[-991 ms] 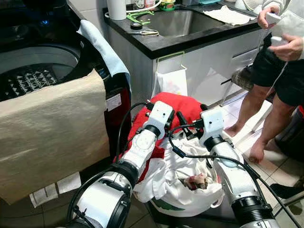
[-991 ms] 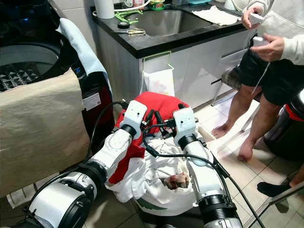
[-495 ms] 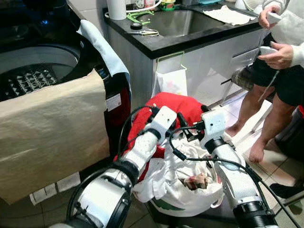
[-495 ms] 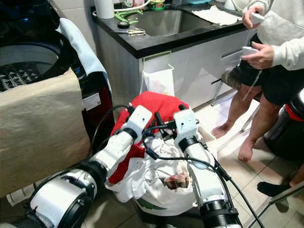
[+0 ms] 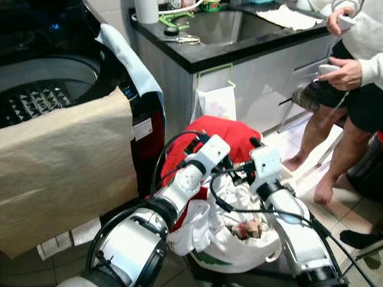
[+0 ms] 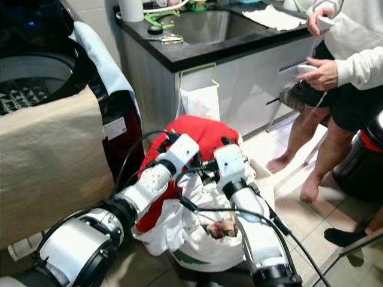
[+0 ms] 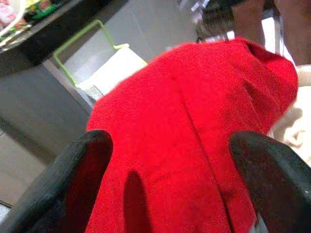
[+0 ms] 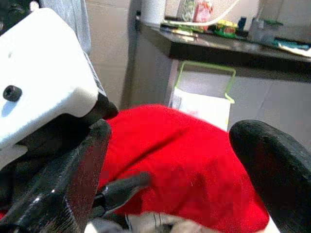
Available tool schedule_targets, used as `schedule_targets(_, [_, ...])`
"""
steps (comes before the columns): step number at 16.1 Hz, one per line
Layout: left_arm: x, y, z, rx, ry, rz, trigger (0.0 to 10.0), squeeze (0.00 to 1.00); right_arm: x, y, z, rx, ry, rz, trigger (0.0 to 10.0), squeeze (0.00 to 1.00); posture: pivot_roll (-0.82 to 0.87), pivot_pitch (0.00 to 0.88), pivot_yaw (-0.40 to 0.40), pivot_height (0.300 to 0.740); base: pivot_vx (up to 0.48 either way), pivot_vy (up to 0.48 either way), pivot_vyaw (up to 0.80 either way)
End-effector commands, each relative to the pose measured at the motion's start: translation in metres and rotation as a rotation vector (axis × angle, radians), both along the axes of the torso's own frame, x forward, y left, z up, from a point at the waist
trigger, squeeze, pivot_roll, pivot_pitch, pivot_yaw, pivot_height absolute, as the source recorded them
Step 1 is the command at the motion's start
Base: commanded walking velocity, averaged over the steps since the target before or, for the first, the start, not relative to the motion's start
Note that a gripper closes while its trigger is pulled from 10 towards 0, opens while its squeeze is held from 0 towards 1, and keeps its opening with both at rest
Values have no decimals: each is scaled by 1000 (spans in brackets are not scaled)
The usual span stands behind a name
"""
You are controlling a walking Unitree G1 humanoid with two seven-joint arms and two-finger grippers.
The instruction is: Clothes washing
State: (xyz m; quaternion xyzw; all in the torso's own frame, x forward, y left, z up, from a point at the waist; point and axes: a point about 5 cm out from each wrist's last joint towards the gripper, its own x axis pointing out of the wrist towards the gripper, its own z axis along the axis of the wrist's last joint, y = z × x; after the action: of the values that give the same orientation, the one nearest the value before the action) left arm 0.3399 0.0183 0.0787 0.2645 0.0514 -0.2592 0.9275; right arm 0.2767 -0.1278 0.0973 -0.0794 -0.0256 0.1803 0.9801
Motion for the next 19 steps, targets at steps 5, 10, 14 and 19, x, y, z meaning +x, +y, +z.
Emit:
schedule_targets(5, [-19, -22, -17, 30, 72, -58, 10000, 0, -4, 2, 8, -7, -21, 10, 10000, 0, -198, 0, 6, 740, 0, 0, 0])
schedule_targets(10, [-49, -49, -34, 52, 63, -156, 10000, 0, -7, 4, 7, -2, -12, 1, 10000, 0, -195, 0, 14, 740, 0, 0, 0])
schedule_targets(14, [-61, -51, -45, 104, 74, -210, 10000, 0, -9, 4, 5, -3, -2, -1, 10000, 0, -190, 0, 13, 740, 0, 0, 0])
schedule_targets(19, [-80, -69, -52, 72, 164, -322, 0, 0, -15, 1, 6, -2, 9, 3, 10000, 0, -189, 0, 14, 740, 0, 0, 0])
